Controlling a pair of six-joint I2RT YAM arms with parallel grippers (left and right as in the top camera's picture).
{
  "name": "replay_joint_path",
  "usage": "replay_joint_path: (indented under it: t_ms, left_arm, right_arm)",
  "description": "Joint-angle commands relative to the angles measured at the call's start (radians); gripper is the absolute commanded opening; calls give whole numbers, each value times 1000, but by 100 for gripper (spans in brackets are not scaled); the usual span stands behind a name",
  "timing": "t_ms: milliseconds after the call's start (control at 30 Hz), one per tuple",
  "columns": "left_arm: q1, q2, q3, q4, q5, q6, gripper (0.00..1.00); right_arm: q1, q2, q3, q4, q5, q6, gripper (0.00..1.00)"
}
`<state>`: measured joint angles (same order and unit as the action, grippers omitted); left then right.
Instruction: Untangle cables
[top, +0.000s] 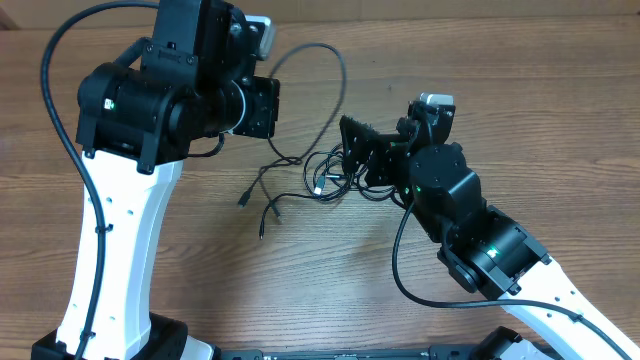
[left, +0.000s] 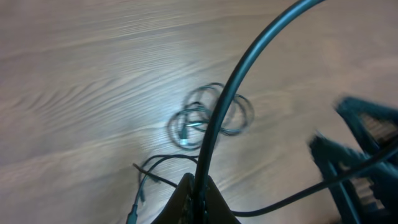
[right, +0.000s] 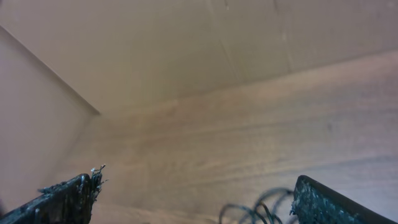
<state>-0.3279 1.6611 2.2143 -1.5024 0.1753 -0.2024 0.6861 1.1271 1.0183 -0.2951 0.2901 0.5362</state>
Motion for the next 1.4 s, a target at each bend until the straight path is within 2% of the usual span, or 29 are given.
replay_joint_path:
  t_ms: [0,167,267,433,633,700,800,1100,1167,1267,1367]
  left_arm:
    - [-5,2,-3,-6,-146,-163,4]
    - [-6,2,-3,-12,-126,-221,4]
    - [-7,2,-3,-12,-76,-229,4]
    - [-6,3,-5,-20,-72,-280,4]
    - [-8,3,-19,-22,66,-284,4]
    - [-8,3,-20,-24,114,-283,4]
    - [-8,3,-20,-31,148,-274,4]
    - [-7,5,-20,-56,119,-261,4]
    - [-7,6,-20,-65,71,-262,4]
    - [-7,8,-20,-92,-33,-279,4]
    - [-7,14,-20,-119,-75,-285,4]
  right_arm:
    - [-3,-4,11,-37,-44,-14,100]
    - [-3,-3,11,-30,-258,-14,100]
    - [-3,-4,11,3,-328,-14,100]
    - [-3,-3,11,53,-452,-14,100]
    - [-3,11,11,63,-415,-14,98]
    - [-3,28,11,71,-414,-14,91]
    - [-3,57,11,84,-381,-14,68]
    - [-3,93,11,118,-240,-14,9]
    - [-3,93,11,102,-106,-15,4]
    - [-3,93,11,64,107,-39,4]
    - [-3,93,11,71,211,-122,4]
